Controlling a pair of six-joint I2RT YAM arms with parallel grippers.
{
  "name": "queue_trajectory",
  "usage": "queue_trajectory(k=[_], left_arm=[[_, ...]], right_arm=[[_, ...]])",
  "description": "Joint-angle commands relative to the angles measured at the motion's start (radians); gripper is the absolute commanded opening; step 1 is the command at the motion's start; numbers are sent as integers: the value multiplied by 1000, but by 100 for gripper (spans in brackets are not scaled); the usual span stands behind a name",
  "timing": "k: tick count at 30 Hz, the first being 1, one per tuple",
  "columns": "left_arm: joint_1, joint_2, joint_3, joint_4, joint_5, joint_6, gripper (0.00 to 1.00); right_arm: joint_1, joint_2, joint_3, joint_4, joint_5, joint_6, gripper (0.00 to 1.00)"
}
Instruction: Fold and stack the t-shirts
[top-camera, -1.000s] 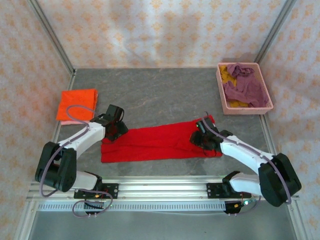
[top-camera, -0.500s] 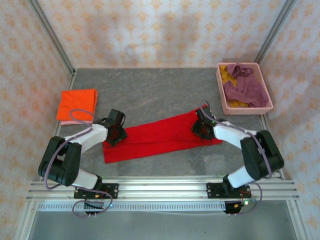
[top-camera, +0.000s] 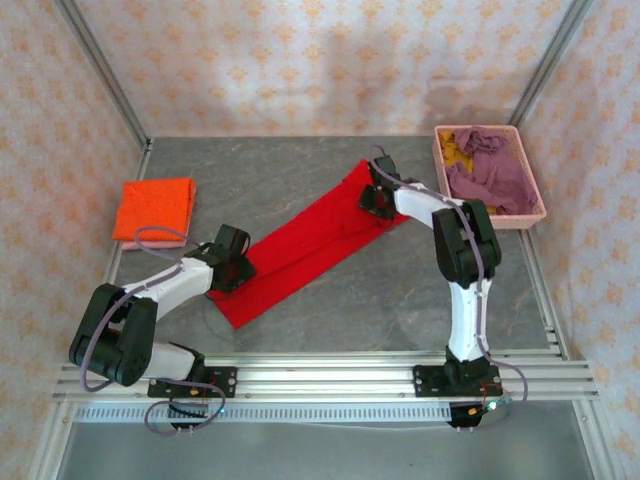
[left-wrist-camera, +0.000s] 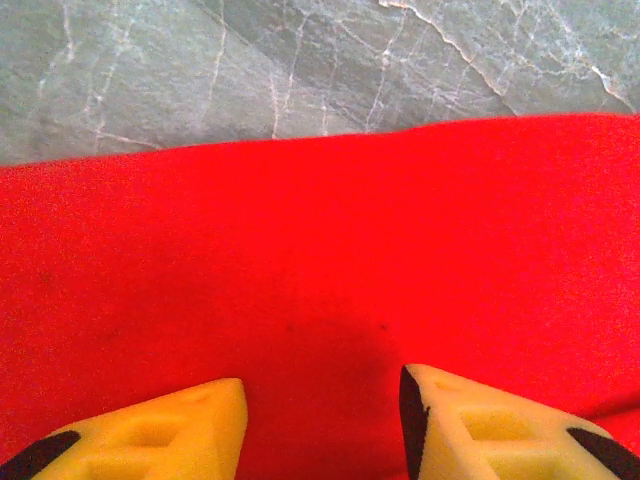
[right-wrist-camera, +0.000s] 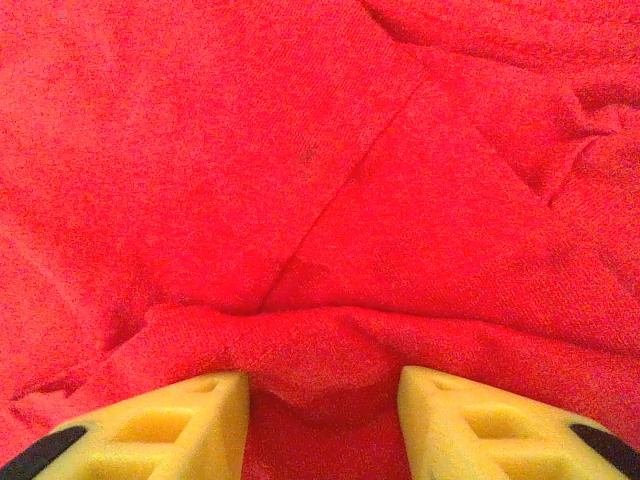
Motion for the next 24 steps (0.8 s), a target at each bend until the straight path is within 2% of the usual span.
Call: queue_trajectory(k=[1, 4, 6, 11, 15, 19, 24], left_arm=[[-10, -20, 39, -119, -46, 30, 47], [-2, -15, 118, -170, -83, 89, 49], [19, 0, 164, -184, -89, 129, 51], [109, 53, 217, -176, -67, 206, 52], [174, 94, 217, -161, -43, 245, 52], [185, 137, 202, -144, -17, 262, 52], [177, 187, 159, -87, 56, 251, 51]], right_arm=[[-13, 84, 117, -83, 0, -43, 46], [-14, 72, 165, -90, -7, -63, 49], [-15, 15, 133, -68, -3, -74, 51], [-15, -170, -79, 55, 11, -50, 62], [-14, -282, -242, 146, 10, 24, 63], [-14, -296, -305, 195, -8, 77, 63], [-14, -218, -276, 217, -46, 114, 61]])
